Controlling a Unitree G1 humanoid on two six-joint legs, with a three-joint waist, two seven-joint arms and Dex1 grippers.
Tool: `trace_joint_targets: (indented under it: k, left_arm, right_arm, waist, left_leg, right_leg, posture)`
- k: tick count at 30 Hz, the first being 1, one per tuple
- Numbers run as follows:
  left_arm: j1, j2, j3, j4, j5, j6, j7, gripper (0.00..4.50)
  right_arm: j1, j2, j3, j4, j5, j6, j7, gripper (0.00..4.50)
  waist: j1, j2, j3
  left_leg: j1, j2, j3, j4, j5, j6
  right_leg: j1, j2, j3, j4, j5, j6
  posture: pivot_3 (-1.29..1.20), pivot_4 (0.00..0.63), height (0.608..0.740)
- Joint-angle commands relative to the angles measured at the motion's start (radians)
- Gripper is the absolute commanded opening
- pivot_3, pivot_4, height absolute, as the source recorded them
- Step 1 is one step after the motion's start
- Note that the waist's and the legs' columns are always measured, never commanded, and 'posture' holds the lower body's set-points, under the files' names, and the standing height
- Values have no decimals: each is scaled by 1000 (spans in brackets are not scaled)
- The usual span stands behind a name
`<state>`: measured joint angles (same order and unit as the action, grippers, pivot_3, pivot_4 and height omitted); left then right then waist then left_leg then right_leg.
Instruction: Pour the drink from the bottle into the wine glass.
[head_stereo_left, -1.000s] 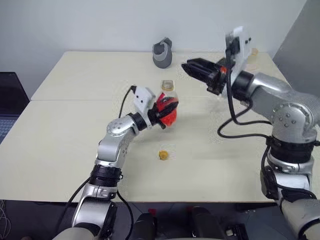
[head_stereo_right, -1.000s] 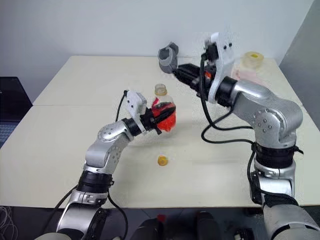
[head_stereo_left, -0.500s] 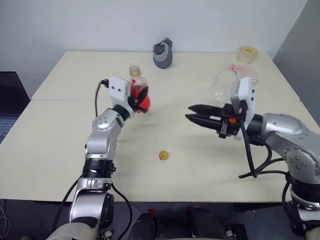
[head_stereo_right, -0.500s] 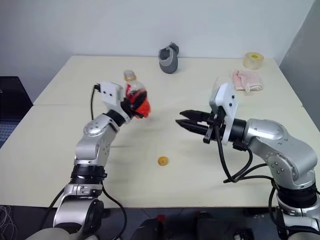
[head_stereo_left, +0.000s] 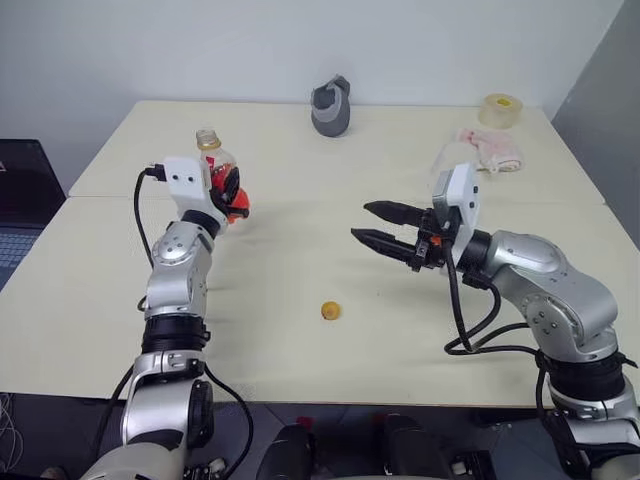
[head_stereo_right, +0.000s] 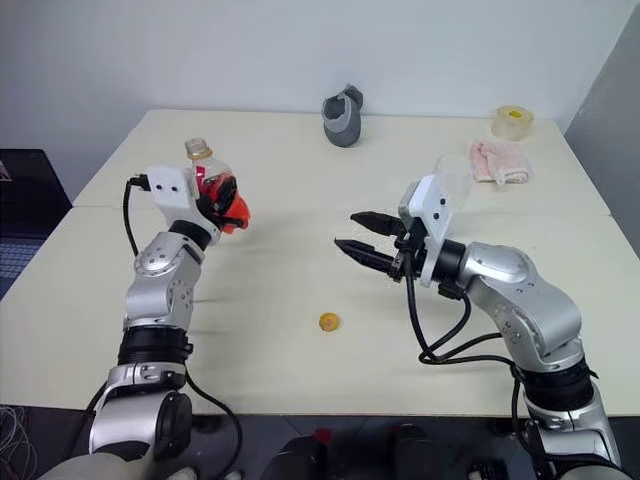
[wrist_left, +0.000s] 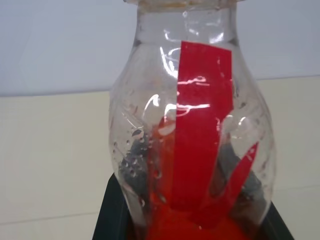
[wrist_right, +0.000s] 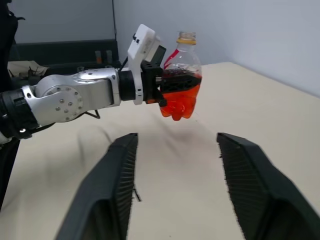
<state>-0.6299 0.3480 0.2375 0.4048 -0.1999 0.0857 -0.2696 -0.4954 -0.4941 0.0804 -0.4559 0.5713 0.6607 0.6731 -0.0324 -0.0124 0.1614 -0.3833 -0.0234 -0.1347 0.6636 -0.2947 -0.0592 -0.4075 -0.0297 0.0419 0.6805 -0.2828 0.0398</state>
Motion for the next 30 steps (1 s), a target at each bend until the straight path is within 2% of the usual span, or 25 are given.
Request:
trace_joint_targets:
  k: [1, 3, 15, 24, 30]
  left_arm:
    - [-7, -1, 23, -8, -15, -41, 9, 991]
    - [-13, -2, 24, 10, -13, -51, 8, 991]
    - [-61, 16, 27, 274, 9, -230, -11, 991]
    - [-76, 15, 14, 386, 19, -336, -25, 991]
    - [-53, 14, 19, 372, 11, -343, -34, 2885]
  right_arm:
    - [20, 12, 8, -23, -17, -27, -13, 3874]
    - [31, 15, 11, -28, -25, -27, -17, 4469]
    - [81, 18, 25, -45, -74, -43, -28, 4469]
    - [62, 35, 20, -32, -86, -46, -30, 4469]
    - [56, 38, 20, -23, -91, -50, -25, 4500]
  waist:
    - [0, 0, 0]
    - [0, 0, 0]
    - [0, -1, 0]
    - [-1, -1, 0]
    - [-1, -1, 0]
  left_leg:
    - [0, 0, 0, 0, 0, 0]
    - [0, 0, 0, 0, 0, 0]
    - [0, -1, 0, 0, 0, 0]
    - [0, -1, 0, 0, 0, 0]
    - [1, -1, 0, 0, 0, 0]
  right_leg:
    - [0, 0, 0, 0, 0, 0]
    - [0, 0, 0, 0, 0, 0]
    - [0, 0, 0, 0, 0, 0]
    - [0, 1, 0, 1, 0, 0]
    - [0, 1, 0, 1, 0, 0]
  posture:
    - [0, 150, 740]
    - [0, 150, 740]
    - [0, 150, 740]
    - [0, 150, 740]
    - [0, 150, 740]
